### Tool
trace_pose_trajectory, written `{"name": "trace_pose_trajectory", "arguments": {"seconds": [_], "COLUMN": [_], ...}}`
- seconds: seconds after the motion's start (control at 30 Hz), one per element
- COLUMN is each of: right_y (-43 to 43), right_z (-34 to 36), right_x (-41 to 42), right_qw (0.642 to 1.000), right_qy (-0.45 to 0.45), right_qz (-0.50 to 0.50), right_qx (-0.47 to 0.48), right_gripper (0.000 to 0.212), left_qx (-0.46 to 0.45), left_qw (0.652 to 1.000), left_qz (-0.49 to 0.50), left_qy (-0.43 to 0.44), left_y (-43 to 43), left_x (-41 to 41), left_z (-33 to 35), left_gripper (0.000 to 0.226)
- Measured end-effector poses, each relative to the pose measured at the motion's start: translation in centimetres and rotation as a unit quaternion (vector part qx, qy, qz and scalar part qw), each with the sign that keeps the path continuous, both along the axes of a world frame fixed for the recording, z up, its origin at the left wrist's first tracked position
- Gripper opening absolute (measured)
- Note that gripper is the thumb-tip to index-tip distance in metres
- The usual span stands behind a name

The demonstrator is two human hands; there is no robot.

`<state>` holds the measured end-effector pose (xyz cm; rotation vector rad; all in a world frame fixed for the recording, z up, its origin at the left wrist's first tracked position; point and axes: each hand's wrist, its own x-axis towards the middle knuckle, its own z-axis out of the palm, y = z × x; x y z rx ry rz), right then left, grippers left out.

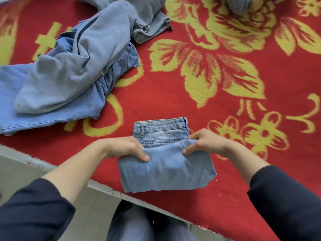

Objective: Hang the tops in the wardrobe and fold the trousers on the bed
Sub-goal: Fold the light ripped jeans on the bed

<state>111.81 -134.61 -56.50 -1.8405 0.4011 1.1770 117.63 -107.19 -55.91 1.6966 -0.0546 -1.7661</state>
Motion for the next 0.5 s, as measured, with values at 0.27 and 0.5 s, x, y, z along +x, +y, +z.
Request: {"name": "trace_pose_trajectory", "arguments": {"seconds": [0.27,0.5], "right_y": [1.1,3.1], "right_z": [-3.3,-5.7], "right_x": [3.5,3.2], "right_qw": [0.967,0.867], "right_qy": [-0.198,-0.325], "right_qz": [-0.077,0.136], "right_qx": [-0.137,-0.353], "right_gripper": [0.031,0.045], "left_qx": [0.008,0.134], "left_qw": [0.968,0.810], "left_qz": [0.141,-0.028], "left_qy": [-0.205,-0.570], "left_y": [-0.7,-2.9], "left_x": [4.2,2.6], "left_z": [-2.7,-7.2], "left_gripper": [0.009,0.031]}}
